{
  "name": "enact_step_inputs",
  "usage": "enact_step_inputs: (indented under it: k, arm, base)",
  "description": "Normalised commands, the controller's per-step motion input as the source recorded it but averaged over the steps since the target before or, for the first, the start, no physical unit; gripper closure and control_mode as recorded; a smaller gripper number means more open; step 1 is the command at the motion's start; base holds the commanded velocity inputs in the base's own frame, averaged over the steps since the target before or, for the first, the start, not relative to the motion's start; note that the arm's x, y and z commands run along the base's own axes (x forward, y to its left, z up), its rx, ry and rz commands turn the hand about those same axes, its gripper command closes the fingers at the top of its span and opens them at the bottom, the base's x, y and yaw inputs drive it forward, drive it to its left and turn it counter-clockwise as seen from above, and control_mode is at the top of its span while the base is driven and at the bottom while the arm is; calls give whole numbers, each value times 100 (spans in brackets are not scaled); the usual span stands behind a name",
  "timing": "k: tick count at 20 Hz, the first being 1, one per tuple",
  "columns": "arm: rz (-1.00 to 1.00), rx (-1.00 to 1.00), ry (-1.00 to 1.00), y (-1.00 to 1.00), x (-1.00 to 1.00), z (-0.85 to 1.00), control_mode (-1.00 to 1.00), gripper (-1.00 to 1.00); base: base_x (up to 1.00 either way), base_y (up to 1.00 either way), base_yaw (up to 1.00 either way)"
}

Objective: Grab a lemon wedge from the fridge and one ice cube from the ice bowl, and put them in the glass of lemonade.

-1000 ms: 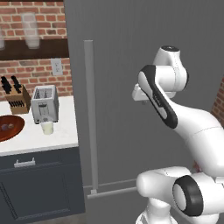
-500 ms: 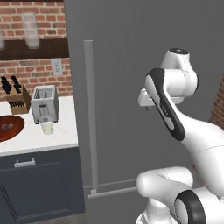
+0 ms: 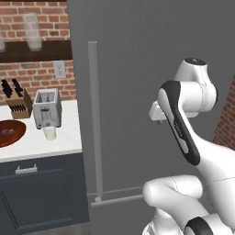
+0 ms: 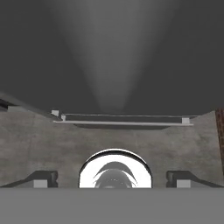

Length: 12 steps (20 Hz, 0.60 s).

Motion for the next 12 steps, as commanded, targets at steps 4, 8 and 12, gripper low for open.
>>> enact_step_inputs:
  k: [4,8,12]
  arm:
    - [0,0,0,0,0,0,100,-100]
    - [0,0,0,0,0,0,100,-100]
    - [0,0,0,0,0,0,100,-100]
  base:
    - [-58,0,0]
    - [-59,9,0]
    - [-19,71,0]
